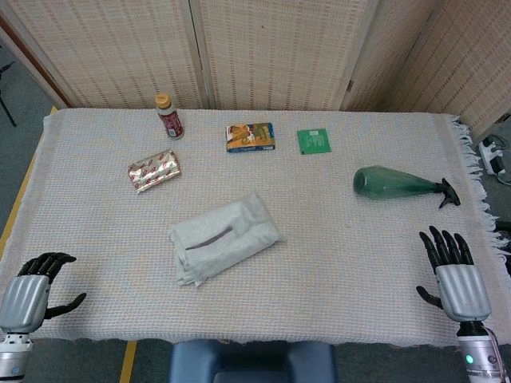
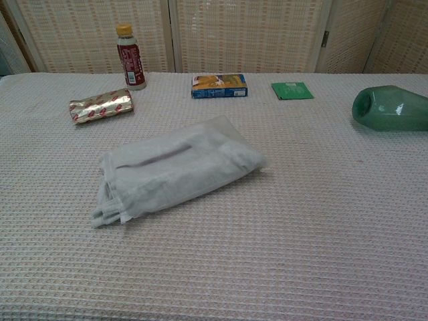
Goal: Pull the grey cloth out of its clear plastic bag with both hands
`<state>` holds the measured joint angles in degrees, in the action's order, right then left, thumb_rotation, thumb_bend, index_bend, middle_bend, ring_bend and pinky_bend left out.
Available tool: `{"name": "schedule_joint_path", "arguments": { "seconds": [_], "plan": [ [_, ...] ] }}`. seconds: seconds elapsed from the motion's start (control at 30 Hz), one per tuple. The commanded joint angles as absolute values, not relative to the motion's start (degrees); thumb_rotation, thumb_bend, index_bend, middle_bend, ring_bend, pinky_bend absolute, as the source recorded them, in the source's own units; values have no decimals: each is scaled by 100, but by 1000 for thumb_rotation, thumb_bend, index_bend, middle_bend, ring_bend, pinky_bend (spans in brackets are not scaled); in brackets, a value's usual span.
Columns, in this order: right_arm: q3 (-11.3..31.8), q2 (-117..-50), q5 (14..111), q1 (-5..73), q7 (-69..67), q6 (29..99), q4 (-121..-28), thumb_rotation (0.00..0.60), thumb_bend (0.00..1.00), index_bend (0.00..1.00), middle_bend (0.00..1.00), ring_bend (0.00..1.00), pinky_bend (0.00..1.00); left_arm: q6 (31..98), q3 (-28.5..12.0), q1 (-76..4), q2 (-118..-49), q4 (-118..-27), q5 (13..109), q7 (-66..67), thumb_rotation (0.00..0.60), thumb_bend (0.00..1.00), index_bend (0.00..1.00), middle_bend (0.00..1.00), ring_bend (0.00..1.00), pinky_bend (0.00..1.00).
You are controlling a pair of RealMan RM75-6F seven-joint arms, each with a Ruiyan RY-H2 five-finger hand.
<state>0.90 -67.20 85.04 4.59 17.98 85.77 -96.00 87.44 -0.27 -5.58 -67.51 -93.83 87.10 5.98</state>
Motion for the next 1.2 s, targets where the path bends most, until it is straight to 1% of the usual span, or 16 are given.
{"name": "schedule_joint_path", "arguments": {
  "seconds": [0.03, 0.07, 0.1, 0.17, 0.2, 0.23, 0.27, 0.3, 0.33, 0.4, 0.47, 0.57, 0.73, 0.87, 1.0, 1.2],
  "plan": [
    [84, -6728, 8550, 446, 1795, 8593, -9597, 600, 83, 0, 0, 0, 0, 8693, 48, -553, -6751, -9442, 8801, 660, 503, 194, 324, 313, 226, 288],
    [77, -6729, 8571, 438, 1795, 8601, -9593, 600, 83, 0, 0, 0, 0, 8642, 110, -563, -6746, -9496, 8876, 641, 502, 195, 326, 315, 226, 298],
    [69, -6729, 8592, 432, 1806, 8606, -9588, 600, 83, 0, 0, 0, 0, 8589, 184, -569, -6746, -9563, 8965, 584, 501, 194, 328, 327, 231, 333],
    [53, -6730, 8624, 412, 1817, 8619, -9588, 600, 84, 0, 0, 0, 0, 8650, 283, -545, -6945, -9632, 9217, 405, 500, 192, 347, 416, 312, 497],
    [45, -6732, 8637, 405, 1822, 8620, -9591, 600, 84, 0, 0, 0, 0, 8741, 309, -524, -7126, -9571, 9366, 355, 500, 191, 364, 510, 420, 638],
    [35, -6732, 8652, 400, 1830, 8616, -9593, 600, 84, 0, 0, 0, 0, 8823, 348, -506, -7335, -9462, 9537, 332, 501, 190, 387, 641, 579, 805],
    [28, -6731, 8670, 395, 1842, 8615, -9596, 600, 85, 0, 0, 0, 0, 8911, 420, -494, -7629, -9283, 9788, 289, 503, 189, 400, 717, 671, 883],
    [26, -6732, 8685, 391, 1854, 8619, -9593, 600, 86, 0, 0, 0, 0, 8982, 468, -495, -7859, -9117, 9990, 243, 514, 189, 429, 819, 791, 961],
    [25, -6733, 8698, 389, 1865, 8622, -9593, 600, 87, 0, 0, 0, 0, 9015, 515, -518, -8077, -8905, 10189, 230, 524, 189, 467, 919, 899, 998],
    [32, -6742, 8720, 386, 1847, 8628, -9601, 600, 87, 0, 0, 0, 0, 8899, 613, -607, -8484, -8474, 10457, 263, 555, 189, 513, 993, 985, 1000],
    [39, -6757, 8725, 391, 1841, 8608, -9592, 600, 87, 0, 0, 0, 0, 8616, 641, -723, -8781, -8247, 10439, 190, 575, 189, 529, 1000, 1000, 1000],
    [34, -6774, 8710, 422, 1864, 8507, -9569, 600, 87, 0, 0, 0, 0, 8298, 512, -872, -9129, -8056, 10244, 152, 579, 189, 536, 1000, 1000, 1000],
    [76, -6818, 8635, 455, 1934, 8417, -9518, 600, 87, 0, 0, 0, 0, 8280, 295, -1030, -9825, -7397, 10263, 466, 580, 210, 465, 1000, 1000, 1000],
    [95, -6844, 8573, 472, 1985, 8349, -9495, 600, 87, 0, 0, 0, 0, 8301, 127, -1206, -10290, -6772, 10292, 575, 589, 223, 483, 1000, 1000, 1000],
    [109, -6842, 8554, 474, 1989, 8333, -9494, 600, 88, 0, 0, 0, 0, 8407, 40, -1346, -10736, -6030, 10321, 514, 583, 244, 504, 1000, 1000, 1000],
    [124, -6817, 8536, 471, 1966, 8322, -9493, 600, 87, 0, 0, 0, 0, 8796, -25, -1494, -11307, -4995, 10386, 215, 583, 244, 539, 1000, 1000, 1000]
  ]
}}
